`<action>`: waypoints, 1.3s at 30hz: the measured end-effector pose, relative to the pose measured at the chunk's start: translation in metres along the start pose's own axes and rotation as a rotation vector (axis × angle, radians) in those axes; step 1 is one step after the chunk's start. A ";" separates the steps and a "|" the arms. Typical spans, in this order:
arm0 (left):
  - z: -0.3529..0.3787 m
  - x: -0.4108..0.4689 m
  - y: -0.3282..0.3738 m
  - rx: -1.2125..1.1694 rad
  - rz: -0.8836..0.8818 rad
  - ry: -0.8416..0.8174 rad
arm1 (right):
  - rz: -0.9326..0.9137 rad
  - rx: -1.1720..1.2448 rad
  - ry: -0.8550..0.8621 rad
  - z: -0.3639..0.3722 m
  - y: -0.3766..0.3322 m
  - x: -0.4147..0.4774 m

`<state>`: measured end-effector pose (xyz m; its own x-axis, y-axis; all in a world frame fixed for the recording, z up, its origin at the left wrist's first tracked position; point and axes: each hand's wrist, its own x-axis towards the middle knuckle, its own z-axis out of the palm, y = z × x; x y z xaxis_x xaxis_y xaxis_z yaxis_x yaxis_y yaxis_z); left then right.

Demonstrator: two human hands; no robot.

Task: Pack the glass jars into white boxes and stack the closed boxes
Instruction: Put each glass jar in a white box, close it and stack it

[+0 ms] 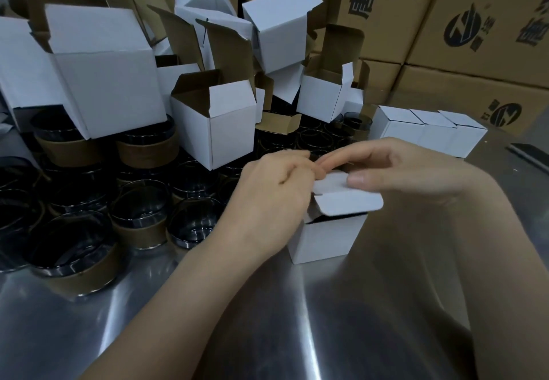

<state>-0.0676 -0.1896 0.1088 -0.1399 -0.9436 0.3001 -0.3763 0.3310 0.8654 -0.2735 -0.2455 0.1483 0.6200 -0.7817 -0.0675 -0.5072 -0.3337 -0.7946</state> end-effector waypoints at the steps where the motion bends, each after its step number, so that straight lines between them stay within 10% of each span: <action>1: -0.001 -0.001 -0.001 0.019 0.007 -0.022 | -0.002 0.005 -0.022 0.000 0.001 0.000; 10: -0.009 0.000 -0.006 0.322 0.070 -0.167 | 0.010 0.151 -0.168 0.001 0.012 0.007; 39: -0.016 0.007 -0.017 0.232 0.114 -0.236 | -0.046 0.145 0.011 0.010 0.008 0.013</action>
<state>-0.0480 -0.2020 0.1026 -0.3905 -0.8817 0.2650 -0.5406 0.4525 0.7092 -0.2634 -0.2525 0.1352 0.6334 -0.7734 -0.0231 -0.3861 -0.2900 -0.8757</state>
